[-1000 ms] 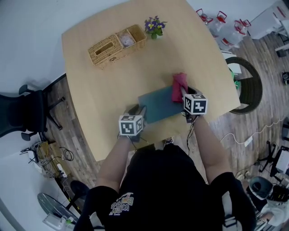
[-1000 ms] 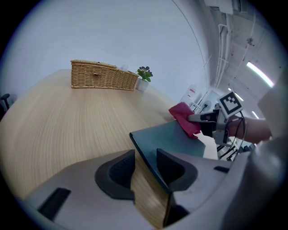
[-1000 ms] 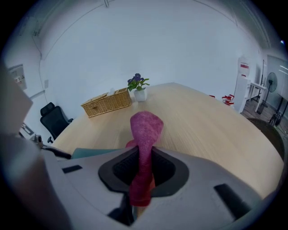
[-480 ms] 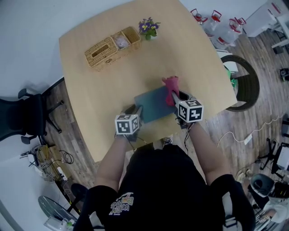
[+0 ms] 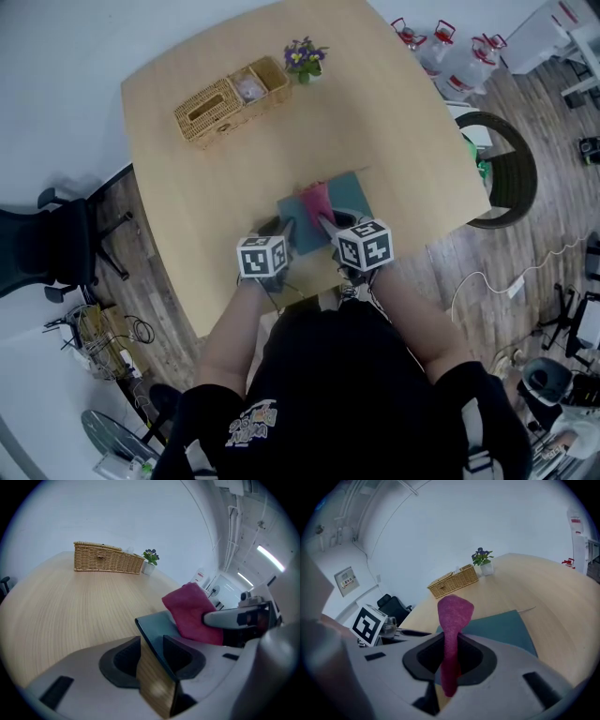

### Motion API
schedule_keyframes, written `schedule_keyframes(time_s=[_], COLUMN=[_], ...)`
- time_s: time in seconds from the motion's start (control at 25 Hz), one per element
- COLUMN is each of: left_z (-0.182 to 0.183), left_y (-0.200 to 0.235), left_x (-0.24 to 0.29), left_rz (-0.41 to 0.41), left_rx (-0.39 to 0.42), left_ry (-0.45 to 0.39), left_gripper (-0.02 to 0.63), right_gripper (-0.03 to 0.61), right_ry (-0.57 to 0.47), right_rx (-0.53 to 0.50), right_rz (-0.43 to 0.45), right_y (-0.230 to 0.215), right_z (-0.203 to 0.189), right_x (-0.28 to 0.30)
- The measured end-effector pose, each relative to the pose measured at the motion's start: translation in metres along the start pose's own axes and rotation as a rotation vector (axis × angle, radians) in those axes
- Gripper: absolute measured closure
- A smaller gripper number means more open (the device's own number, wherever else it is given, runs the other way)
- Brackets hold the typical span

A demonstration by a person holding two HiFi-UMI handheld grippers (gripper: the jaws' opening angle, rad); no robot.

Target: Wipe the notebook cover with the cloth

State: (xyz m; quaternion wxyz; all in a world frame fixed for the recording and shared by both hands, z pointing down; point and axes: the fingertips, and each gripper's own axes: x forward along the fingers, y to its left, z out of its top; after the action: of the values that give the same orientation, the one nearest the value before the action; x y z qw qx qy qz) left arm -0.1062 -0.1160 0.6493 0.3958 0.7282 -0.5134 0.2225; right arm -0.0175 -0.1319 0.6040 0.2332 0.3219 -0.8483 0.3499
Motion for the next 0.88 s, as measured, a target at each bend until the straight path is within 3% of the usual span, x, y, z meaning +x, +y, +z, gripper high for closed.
schedule_keyframes(time_s=[0.44, 0.88], left_z=[-0.001, -0.001], left_y=[0.0, -0.001], left_x=[0.001, 0.001], left_rz=[-0.003, -0.003], left_rx=[-0.002, -0.004], left_ry=[0.001, 0.001], left_gripper=[0.469, 0.471], right_gripper=[0.511, 0.511], right_ry=[0.115, 0.189], right_rx=[0.008, -0.137], right_rz=[0.083, 0.061], right_y=[0.036, 0.04], right_z=[-0.035, -0.049], right_x=[0.027, 0.037])
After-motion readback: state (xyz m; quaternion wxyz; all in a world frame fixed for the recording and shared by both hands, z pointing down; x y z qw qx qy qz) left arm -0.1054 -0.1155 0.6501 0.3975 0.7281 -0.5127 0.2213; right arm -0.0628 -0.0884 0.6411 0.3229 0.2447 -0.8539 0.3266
